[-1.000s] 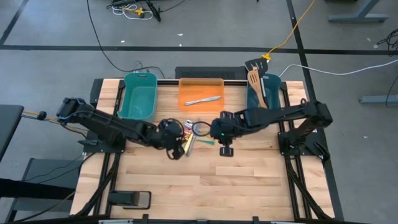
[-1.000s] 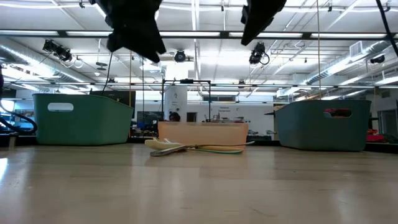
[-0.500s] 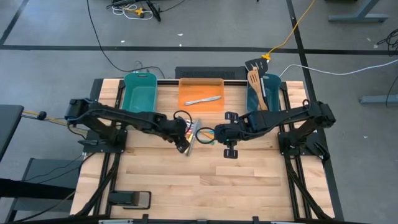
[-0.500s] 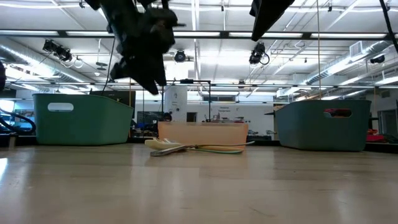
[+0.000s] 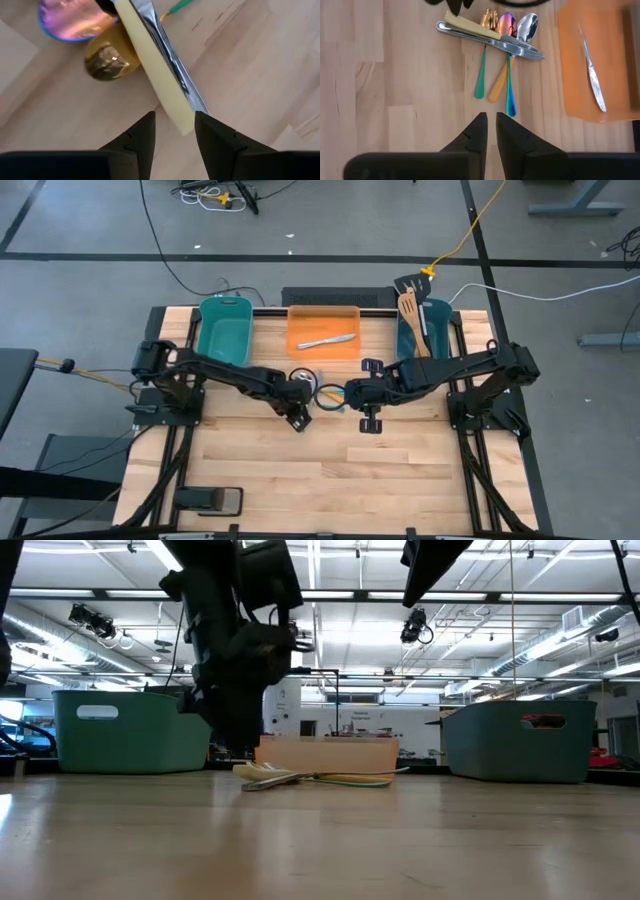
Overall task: Pick & Place Kitchen Items
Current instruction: Put the yellow knife into the orange bin
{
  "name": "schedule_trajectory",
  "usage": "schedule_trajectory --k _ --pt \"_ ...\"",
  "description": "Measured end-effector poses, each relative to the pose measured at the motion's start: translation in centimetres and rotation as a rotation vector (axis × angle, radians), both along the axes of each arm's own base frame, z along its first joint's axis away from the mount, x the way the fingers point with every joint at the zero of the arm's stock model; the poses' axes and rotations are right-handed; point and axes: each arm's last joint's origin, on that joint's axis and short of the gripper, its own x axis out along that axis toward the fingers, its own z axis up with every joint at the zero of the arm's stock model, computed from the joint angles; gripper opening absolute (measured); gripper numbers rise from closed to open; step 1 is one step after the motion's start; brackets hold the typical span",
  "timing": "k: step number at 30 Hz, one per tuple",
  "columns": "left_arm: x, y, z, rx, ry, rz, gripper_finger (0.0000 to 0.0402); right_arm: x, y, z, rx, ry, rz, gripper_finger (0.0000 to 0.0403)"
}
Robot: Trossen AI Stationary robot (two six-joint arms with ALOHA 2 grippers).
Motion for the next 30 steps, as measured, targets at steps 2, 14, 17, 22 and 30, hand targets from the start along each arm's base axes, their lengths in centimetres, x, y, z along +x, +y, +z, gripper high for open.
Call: schedule_trajectory --k 2,14,17,22,30 --pt "0.3 -0.1 -0.5 -0.018 0.003 -0.006 0.0142 0.0 0.0 0.0 0.0 0.0 0.0 0.0048" --pt "0.7 -0.1 -1.3 -0.031 0.0 -0.009 0.0142 0.1 0.0 0.0 0.002 -0.009 0.001 0.0048" --pt "0.7 -0.1 -1.3 -0.026 0.0 -0.007 0.0142 0.2 0.0 0.0 0.004 -0.017 0.001 0.0048" --pt "0.8 0.0 -1.7 -0.01 0.007 0.001 0.0142 0.2 0.0 0.1 0.004 -0.021 0.001 0.0048" --pt "1.2 0.0 -4.0 -0.021 0.087 0.018 0.0142 0.3 0.1 0.1 0.003 -0.029 0.007 0.0048"
